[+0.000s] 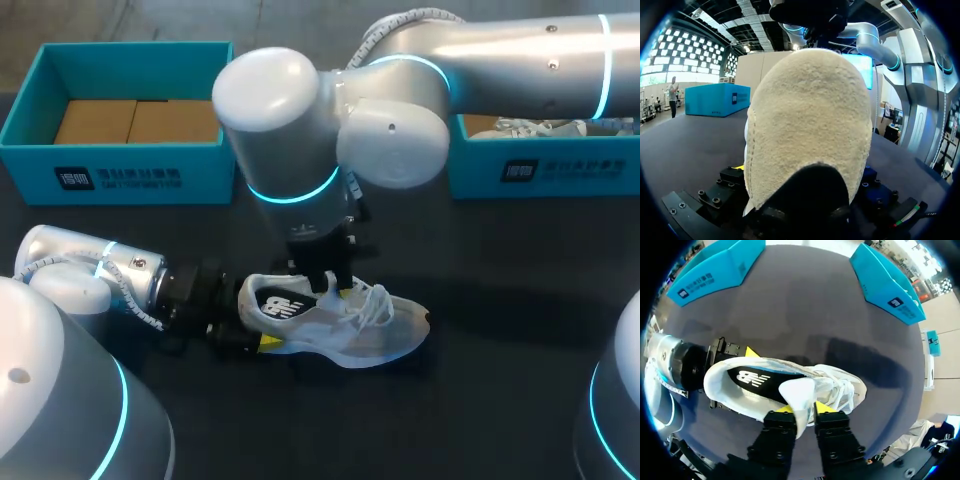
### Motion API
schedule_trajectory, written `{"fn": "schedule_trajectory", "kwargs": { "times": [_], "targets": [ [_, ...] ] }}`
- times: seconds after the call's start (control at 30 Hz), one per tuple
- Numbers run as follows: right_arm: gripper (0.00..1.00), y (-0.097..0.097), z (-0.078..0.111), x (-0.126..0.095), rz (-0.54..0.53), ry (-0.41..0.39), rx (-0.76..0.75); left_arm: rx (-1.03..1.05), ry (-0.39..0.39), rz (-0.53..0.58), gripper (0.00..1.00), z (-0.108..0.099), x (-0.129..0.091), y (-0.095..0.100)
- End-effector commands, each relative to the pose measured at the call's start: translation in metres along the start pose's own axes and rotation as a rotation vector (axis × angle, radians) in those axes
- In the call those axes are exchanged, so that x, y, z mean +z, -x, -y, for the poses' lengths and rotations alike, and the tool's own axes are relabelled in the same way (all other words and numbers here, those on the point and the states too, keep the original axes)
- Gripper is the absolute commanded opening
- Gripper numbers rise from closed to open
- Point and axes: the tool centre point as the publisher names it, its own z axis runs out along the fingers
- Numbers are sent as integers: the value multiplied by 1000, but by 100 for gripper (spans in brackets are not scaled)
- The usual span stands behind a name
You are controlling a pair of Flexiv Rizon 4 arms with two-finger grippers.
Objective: Take the shoe out of the shoebox, open the shoe tongue, remove and reinsert the insole, then place the shoe into the shoebox
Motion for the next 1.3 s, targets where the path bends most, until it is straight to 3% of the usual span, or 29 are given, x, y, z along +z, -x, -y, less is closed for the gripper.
{"fn": "schedule_trajectory", "kwargs": {
  "times": [0.03,0.37,0.83,1.3],
  "targets": [
    [0,7,5,1,-37,-3,1139,0,3,-2,0,-2,1,3],
    [0,32,5,0,-145,-12,1093,0,3,-2,0,-2,1,3],
    [0,83,7,23,-431,20,1044,0,3,-2,0,-2,1,3],
    [0,101,2,47,-560,11,1038,0,3,-2,0,-2,1,3]
  ]
}}
